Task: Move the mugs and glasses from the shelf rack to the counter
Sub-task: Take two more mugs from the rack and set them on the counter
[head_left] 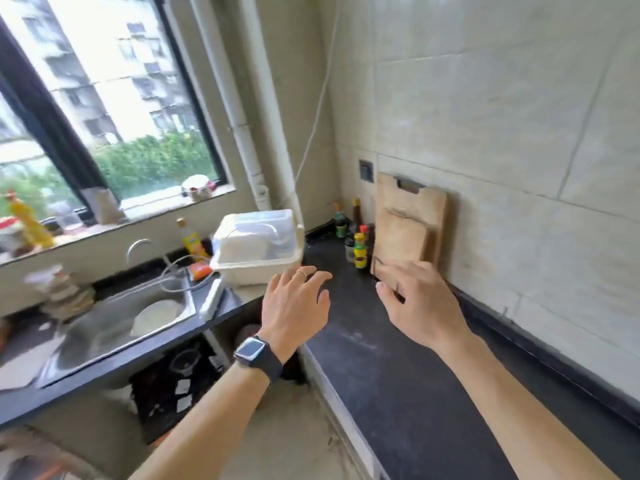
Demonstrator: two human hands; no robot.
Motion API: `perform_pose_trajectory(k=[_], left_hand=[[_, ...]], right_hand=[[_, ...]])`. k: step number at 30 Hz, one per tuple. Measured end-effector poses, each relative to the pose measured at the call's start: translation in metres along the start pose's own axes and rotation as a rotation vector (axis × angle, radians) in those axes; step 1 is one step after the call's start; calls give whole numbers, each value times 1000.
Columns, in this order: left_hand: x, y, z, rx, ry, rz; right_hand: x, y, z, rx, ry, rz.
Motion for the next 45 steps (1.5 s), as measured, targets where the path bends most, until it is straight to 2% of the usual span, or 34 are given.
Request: perform_pose_trajectory(k=[2,5,8,11,16,24,32,39,45], left_hand=[[12,-29,24,-44,-22,54],[70,-128,98,-225,58,216],[141,-210,158,-337,52,413],[208,-267,206,-366,90,584],[304,-354,261,-426,121,743],[388,-490,318,-437,134,798],[418,-616,324,-404,112,858],[400,-744,309,-371,123,881],[362,-859,299,-348,139,914]], right_hand=[[-4,-26,-16,2,-7,70],[-12,-139,-52,-74,-120,271],[-2,-243,-89,-129,-188,462],[21,-324,-124,-164,-273,577],[66,-445,-173,-254,-361,694],[98,-593,-243,-344,-387,673],[91,-702,-328,-395,-399,696],[57,-788,-432,-428,-370,730],[5,-857,-539,-428,-434,764]])
Point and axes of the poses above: each hand's wrist, its own x-axis away from the middle knuckle, its own z-axis out of the back of the hand, y = z × x, the point moved 1 cm from there along -x, towards the middle knuckle, and after that the axes turned 6 degrees about y, right-handed, at the moved point
